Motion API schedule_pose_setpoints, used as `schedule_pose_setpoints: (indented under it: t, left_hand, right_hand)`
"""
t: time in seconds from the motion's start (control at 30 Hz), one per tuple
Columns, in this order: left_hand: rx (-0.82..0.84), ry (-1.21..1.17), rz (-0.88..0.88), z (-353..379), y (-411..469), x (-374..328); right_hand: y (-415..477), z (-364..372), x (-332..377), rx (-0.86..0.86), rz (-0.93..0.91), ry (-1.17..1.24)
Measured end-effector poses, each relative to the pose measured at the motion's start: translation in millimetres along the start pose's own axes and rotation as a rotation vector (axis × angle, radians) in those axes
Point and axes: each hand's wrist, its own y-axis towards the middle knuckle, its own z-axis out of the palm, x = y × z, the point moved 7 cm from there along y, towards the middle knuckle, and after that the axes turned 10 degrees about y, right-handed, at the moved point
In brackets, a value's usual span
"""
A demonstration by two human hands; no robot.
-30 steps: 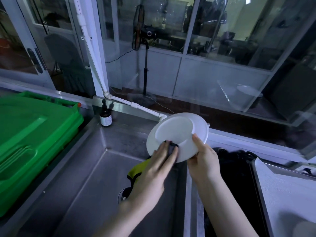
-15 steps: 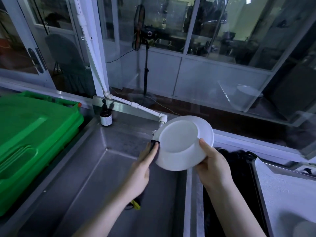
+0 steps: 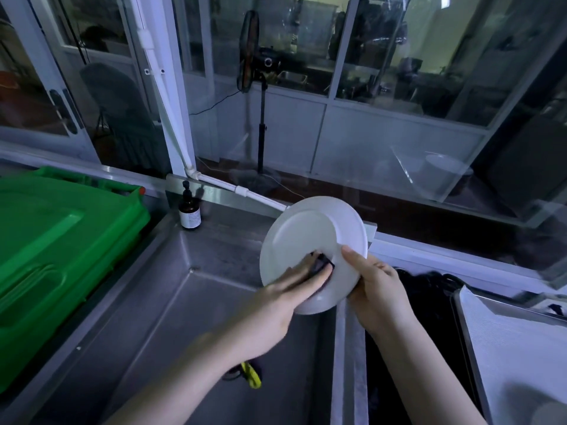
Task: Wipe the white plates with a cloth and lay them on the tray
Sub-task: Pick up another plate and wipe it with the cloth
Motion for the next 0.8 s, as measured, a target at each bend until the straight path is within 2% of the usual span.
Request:
schedule_pose_setpoints:
  t: [0.07,0.13,0.33,0.5,0.63,0.73,0.8]
  left_hand:
    - [-0.037,-0.078,-0.094,-8,11,18]
    - [-0.063,-0.061,-0.179,-15,20,32]
    - [-0.036,0.083,0.023,8,11,4]
    - [-0.051,0.051,-0.231,-5,2,44]
    - [0.011,0.024,-0.162,8,-21,28]
    - [0.014,0.037,-0.069,12,-12,6]
    - [0.004,-0.009,-0.137,3,5,12]
  right_hand:
    - [-4,-3,-8,0.005,0.005,-0.057]
    - [-9,-2,-15,0.028,0.014,-0.098]
    - [-5,-5,-15,0.024,0.029,-0.015]
    - [-12,-13,-16,-0.032,-0.006,0.008]
    - [-12,-20,-20,-0.061,0.002,0.033]
    - [-16,-13,-35,-0.01,0.041,0.034]
    - [-19,-7,-40,0.021,0.049,0.005]
